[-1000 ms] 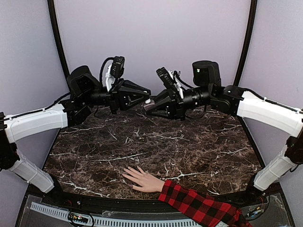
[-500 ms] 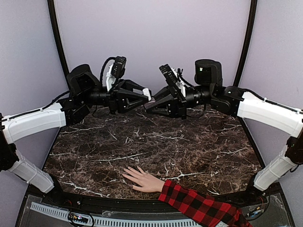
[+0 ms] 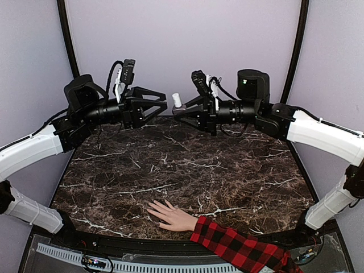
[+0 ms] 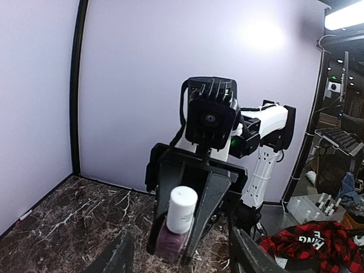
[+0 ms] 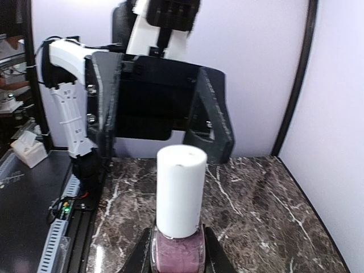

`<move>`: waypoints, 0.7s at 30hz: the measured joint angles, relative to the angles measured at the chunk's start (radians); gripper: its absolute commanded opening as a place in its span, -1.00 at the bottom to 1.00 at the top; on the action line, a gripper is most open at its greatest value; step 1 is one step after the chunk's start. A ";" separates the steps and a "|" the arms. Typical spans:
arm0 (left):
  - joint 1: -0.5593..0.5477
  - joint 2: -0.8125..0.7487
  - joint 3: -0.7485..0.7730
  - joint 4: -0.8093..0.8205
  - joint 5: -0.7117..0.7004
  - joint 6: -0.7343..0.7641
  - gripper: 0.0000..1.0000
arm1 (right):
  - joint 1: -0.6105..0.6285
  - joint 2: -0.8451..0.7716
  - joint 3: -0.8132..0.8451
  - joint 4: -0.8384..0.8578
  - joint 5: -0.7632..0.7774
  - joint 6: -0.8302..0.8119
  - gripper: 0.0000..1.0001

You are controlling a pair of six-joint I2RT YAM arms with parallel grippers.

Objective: Paint the nails
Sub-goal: Screw the nail polish bottle cap onto the nail polish bottle.

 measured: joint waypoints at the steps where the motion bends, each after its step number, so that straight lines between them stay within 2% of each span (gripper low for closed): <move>1: 0.000 0.000 0.000 -0.007 -0.018 0.000 0.19 | 0.000 0.000 0.000 -0.002 0.043 0.000 -1.00; 12: -0.003 0.021 0.000 -0.035 -0.214 -0.024 0.18 | 0.048 0.027 0.002 -0.005 0.378 -0.008 -1.00; 21: -0.041 0.085 0.006 -0.034 -0.317 -0.040 0.02 | 0.094 0.086 0.031 -0.048 0.551 -0.027 -1.00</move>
